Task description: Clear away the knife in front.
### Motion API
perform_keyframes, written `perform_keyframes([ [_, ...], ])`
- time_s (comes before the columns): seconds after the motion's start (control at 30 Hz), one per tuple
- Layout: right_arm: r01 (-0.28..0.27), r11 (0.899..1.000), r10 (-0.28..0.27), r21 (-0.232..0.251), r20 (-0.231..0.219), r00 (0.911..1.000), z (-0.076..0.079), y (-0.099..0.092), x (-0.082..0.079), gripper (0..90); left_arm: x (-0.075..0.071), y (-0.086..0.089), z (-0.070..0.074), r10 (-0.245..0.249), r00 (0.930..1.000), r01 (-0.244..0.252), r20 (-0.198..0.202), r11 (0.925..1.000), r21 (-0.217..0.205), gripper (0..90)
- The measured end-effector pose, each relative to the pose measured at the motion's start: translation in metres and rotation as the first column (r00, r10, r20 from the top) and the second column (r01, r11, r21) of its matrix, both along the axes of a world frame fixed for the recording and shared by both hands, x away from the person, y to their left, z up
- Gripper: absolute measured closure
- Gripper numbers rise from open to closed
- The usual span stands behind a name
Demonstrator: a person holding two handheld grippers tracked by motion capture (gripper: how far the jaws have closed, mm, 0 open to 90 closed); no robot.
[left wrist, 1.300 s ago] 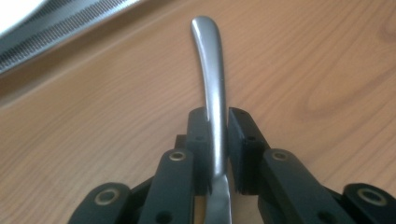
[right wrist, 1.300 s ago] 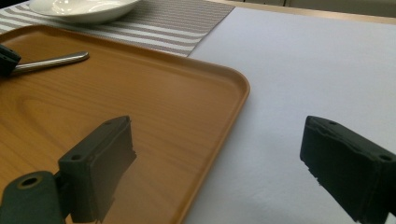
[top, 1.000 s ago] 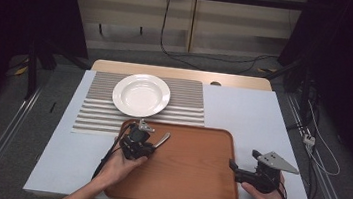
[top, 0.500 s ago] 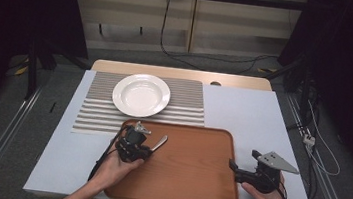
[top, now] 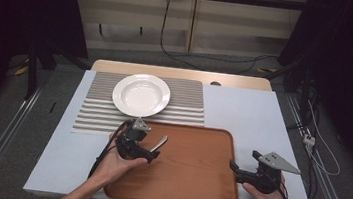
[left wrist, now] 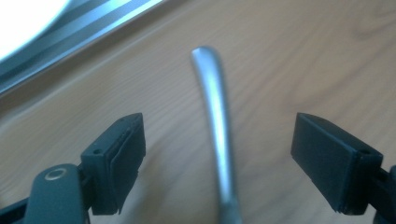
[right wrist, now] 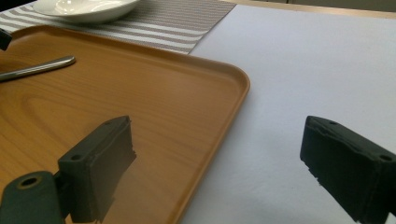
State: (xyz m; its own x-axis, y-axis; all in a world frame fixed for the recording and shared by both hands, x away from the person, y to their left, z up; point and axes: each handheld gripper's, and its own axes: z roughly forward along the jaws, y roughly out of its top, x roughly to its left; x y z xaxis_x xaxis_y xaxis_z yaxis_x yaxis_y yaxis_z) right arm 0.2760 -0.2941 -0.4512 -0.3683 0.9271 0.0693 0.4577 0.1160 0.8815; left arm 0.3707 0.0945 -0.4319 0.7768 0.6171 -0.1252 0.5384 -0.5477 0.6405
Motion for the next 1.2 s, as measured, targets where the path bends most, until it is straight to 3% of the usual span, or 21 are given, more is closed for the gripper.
perform_keyframes([
  [0.1,0.007,1.000,-0.007,-0.001,0.001,1.0000,0.000,-0.001,-0.001,9.2,-0.003,-0.004,0.000,-0.065,0.9979,0.064,-0.008,0.9972,-0.038,17.9],
  [0.17,0.009,1.000,-0.009,-0.001,0.001,1.0000,0.000,-0.001,-0.001,9.2,-0.008,-0.008,0.001,-0.074,0.9967,0.076,0.031,0.9962,-0.043,25.3],
  [0.27,0.008,1.000,-0.008,-0.002,0.000,1.0000,0.000,-0.001,-0.001,9.2,-0.013,-0.012,0.001,-0.104,0.9924,0.107,0.066,0.9931,-0.046,41.4],
  [0.33,0.006,1.000,-0.006,-0.005,0.004,1.0000,0.001,0.000,-0.001,9.2,-0.016,-0.016,0.001,-0.127,0.9891,0.131,0.074,0.9903,-0.046,59.2],
  [0.53,0.008,1.000,-0.008,-0.008,0.002,1.0000,0.001,0.001,0.000,9.2,-0.018,-0.021,-0.006,-0.126,0.9905,0.126,0.057,0.9920,-0.008,90.0],
  [0.6,0.009,1.000,-0.009,-0.009,0.005,0.9999,0.001,0.001,0.000,9.2,-0.015,-0.022,-0.009,-0.132,0.9904,0.133,0.039,0.9912,-0.004,90.0],
  [0.67,0.009,1.000,-0.009,-0.009,0.002,1.0000,0.001,0.001,0.000,9.2,-0.014,-0.023,-0.013,-0.127,0.9908,0.125,0.048,0.9917,0.030,90.0],
  [0.8,0.008,1.000,-0.008,-0.010,0.003,1.0000,0.001,0.001,0.000,9.1,-0.012,-0.022,-0.014,-0.147,0.9877,0.145,0.052,0.9886,0.040,90.0],
  [0.9,0.007,1.000,-0.007,-0.011,0.005,1.0000,0.001,0.001,-0.001,9.2,-0.009,-0.021,-0.016,-0.145,0.9892,0.144,0.024,0.9895,0.010,90.0],
  [1.0,0.009,1.000,-0.009,-0.012,0.005,0.9999,0.001,0.001,-0.001,9.2,-0.007,-0.020,-0.017,-0.180,0.9823,0.179,0.052,0.9836,0.020,90.0],
  [1.2,0.009,1.000,-0.009,-0.014,0.007,0.9999,0.001,0.001,-0.001,9.2,-0.002,-0.019,-0.015,-0.164,0.9865,0.164,-0.008,0.9865,-0.002,90.0],
])
